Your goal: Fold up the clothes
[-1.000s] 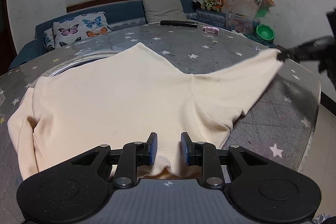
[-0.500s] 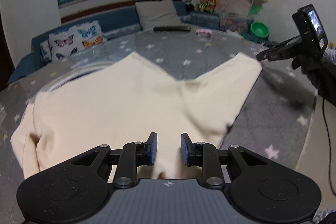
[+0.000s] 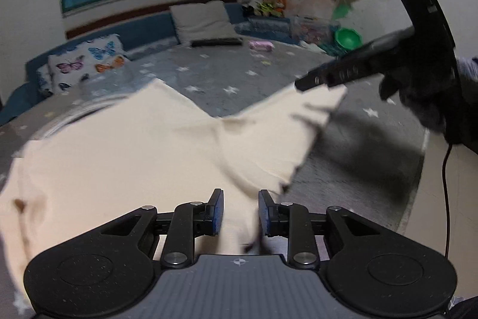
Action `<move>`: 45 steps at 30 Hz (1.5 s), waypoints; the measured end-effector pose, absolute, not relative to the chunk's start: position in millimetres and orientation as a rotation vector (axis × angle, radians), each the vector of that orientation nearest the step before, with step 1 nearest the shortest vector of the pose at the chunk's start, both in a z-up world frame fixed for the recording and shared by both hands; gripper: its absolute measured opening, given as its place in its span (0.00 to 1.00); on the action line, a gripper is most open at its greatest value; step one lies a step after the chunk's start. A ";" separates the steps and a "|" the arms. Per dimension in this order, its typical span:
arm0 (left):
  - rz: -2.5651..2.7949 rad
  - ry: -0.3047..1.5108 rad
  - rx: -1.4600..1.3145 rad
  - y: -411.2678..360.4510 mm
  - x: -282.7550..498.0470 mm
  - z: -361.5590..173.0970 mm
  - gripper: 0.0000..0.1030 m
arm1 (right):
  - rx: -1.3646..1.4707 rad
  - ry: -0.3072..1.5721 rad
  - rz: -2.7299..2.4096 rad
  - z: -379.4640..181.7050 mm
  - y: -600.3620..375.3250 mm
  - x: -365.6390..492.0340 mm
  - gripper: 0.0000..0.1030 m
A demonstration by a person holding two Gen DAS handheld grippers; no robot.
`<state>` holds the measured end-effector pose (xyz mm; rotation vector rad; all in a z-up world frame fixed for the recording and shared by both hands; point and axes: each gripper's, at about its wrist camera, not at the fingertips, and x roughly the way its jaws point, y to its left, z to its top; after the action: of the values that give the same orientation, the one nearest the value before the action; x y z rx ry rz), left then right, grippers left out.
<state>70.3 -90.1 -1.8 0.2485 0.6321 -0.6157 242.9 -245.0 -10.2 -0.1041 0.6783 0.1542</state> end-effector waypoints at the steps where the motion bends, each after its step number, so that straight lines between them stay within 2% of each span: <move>1: -0.593 0.621 0.243 -83.1 71.4 2.4 0.32 | -0.105 0.675 0.184 -8.5 -235.6 243.5 0.28; 3: -0.531 0.597 0.229 -66.5 76.1 10.9 0.34 | -0.107 0.667 0.243 -5.0 -216.8 244.6 0.33; 14: -0.097 0.659 0.129 42.3 145.4 12.2 0.34 | -0.177 0.683 0.529 -10.8 -125.7 237.9 0.37; 18: -0.119 0.690 0.134 51.9 159.1 7.5 0.32 | -0.217 0.704 0.598 -19.9 -104.9 234.6 0.37; 21: -0.114 0.695 0.138 52.5 165.7 6.3 0.25 | -0.247 0.717 0.626 -26.3 -94.6 232.3 0.38; 27: -0.089 0.715 0.158 56.9 174.6 -3.1 0.25 | -0.251 0.743 0.640 -33.3 -89.0 235.3 0.39; 30: -0.069 0.705 0.168 56.9 174.5 -5.4 0.08 | -0.249 0.747 0.635 -34.2 -88.1 236.8 0.40; 33: 0.000 0.667 0.118 69.4 163.2 -1.7 0.03 | -0.252 0.748 0.635 -34.7 -87.9 237.0 0.41; 41: 0.158 0.669 -0.047 120.1 130.4 -0.6 0.04 | -0.246 0.751 0.636 -36.4 -87.8 237.2 0.41; 45: 0.139 0.664 -0.006 122.5 125.8 1.9 0.14 | -0.246 0.752 0.638 -36.1 -87.2 237.6 0.41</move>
<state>125.8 122.5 1.9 -0.0061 0.6636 0.1390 237.6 -87.2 -36.1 -0.2459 0.7524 0.6375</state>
